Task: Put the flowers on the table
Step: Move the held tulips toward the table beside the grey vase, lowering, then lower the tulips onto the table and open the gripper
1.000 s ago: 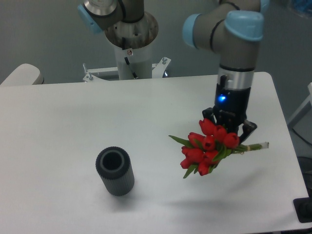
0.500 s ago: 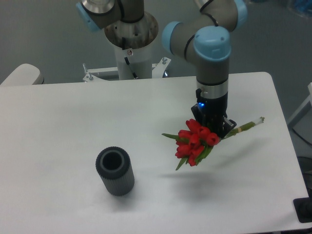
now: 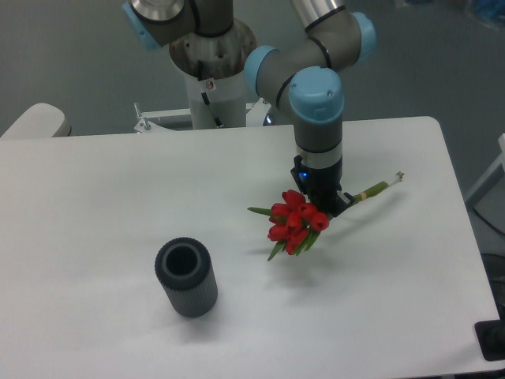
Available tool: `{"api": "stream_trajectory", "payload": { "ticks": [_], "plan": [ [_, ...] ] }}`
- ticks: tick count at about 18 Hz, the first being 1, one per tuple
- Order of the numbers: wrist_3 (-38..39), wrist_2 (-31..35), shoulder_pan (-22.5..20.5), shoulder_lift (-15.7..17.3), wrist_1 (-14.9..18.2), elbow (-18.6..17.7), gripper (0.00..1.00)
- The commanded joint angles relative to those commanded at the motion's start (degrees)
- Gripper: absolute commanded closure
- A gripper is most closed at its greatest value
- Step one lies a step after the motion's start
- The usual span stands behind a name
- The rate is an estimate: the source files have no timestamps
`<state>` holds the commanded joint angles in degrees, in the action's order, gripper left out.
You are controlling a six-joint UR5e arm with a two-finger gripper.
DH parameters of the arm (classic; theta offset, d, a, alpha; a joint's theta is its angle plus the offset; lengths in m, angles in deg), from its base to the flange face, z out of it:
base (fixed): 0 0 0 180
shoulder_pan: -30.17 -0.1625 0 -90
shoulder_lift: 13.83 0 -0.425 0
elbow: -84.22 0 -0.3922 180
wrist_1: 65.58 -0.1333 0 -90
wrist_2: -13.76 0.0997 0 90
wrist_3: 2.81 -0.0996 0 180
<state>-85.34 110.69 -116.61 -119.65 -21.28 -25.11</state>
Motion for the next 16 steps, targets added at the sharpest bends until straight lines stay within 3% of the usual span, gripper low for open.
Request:
{"api": "stream_trajectory", "payload": {
  "ticks": [6, 11, 16],
  "plan": [
    [-0.17, 2.83, 1.32, -3.08, -0.09, -1.06, 0.63],
    [-0.88, 2.74, 1.32, -3.43, -0.09, -1.14, 0.58],
    [-0.70, 2.74, 1.32, -3.43, -0.35, -1.06, 0.29]
  ]
}}
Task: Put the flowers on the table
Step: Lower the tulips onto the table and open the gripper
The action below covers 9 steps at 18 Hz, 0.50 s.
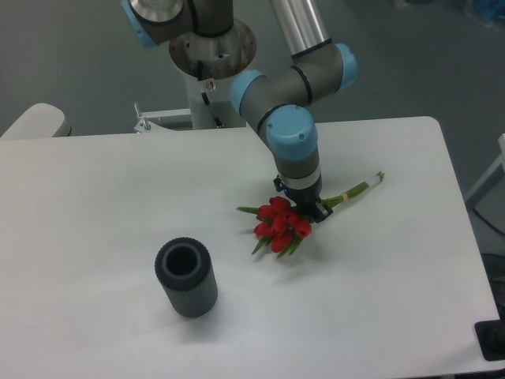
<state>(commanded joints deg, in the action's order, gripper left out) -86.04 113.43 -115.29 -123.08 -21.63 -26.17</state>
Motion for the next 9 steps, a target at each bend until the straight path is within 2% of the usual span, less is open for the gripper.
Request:
{"api": "stream_trajectory", "payload": {
  "ticks": [2, 4, 6, 9],
  "plan": [
    [-0.09, 0.00, 0.00, 0.35, -0.18, 0.26, 0.12],
    [-0.09, -0.35, -0.26, 1.14, -0.18, 0.88, 0.00],
    [0.00, -0.70, -0.18, 2.54, -0.09, 1.92, 0.00],
    [0.35, -1.76, -0.09, 4.04, 0.96, 6.40, 0.00]
  ]
}}
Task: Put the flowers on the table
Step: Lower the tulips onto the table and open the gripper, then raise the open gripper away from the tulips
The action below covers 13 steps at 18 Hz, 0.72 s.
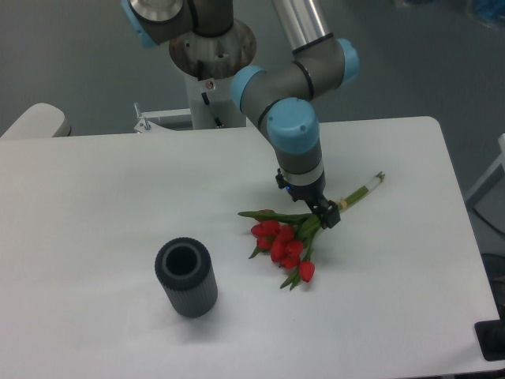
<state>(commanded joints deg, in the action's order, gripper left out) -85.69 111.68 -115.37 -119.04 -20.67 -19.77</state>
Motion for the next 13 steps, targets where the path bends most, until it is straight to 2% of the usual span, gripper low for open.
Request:
{"api": "stream_trajectory", "payload": {
  "ticks": [3, 6, 10, 13],
  "plan": [
    [0.70, -0.18, 0.17, 0.44, 2.20, 4.05, 0.00],
    [8.76, -1.23, 0.87, 0.09, 1.85, 7.47, 0.00],
    [11.43, -11.05, 0.27, -0.17, 2.29, 12.75, 0.00],
    [11.25, -15.20, -1.58, -0.70, 2.47, 15.91, 0.00]
  ]
}}
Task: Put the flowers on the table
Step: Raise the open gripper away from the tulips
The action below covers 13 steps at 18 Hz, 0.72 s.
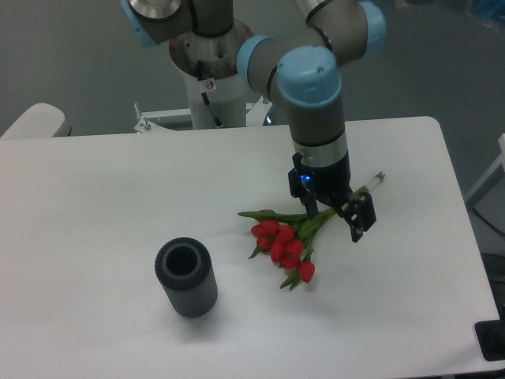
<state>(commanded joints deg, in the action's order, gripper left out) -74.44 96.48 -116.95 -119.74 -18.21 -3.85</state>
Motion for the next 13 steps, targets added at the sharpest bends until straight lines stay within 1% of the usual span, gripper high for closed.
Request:
{"api": "stream_trajectory", "payload": {
  "ticks": [1, 2, 4, 5, 6, 8, 13],
  "plan": [
    [-0.26, -0.36, -0.27, -0.35, 0.78, 1.40, 0.00],
    [-0.70, -0.27, -0.79, -0.88, 3.14, 3.24, 0.00],
    [-0.79, -0.27, -1.67, -2.10, 9.55, 8.42, 0.00],
    [-1.31, -0.27, -2.02, -2.72, 11.58, 10.45, 0.00],
    [-3.23, -0.27, -2.37, -2.99, 12.73, 11.69, 0.00],
    [-9.55, -0.10, -3.77, -2.90, 13.53, 12.05, 0.00],
    [-24.76, -0.36, -8.52, -2.29, 17.31, 12.05, 0.00]
  ]
}}
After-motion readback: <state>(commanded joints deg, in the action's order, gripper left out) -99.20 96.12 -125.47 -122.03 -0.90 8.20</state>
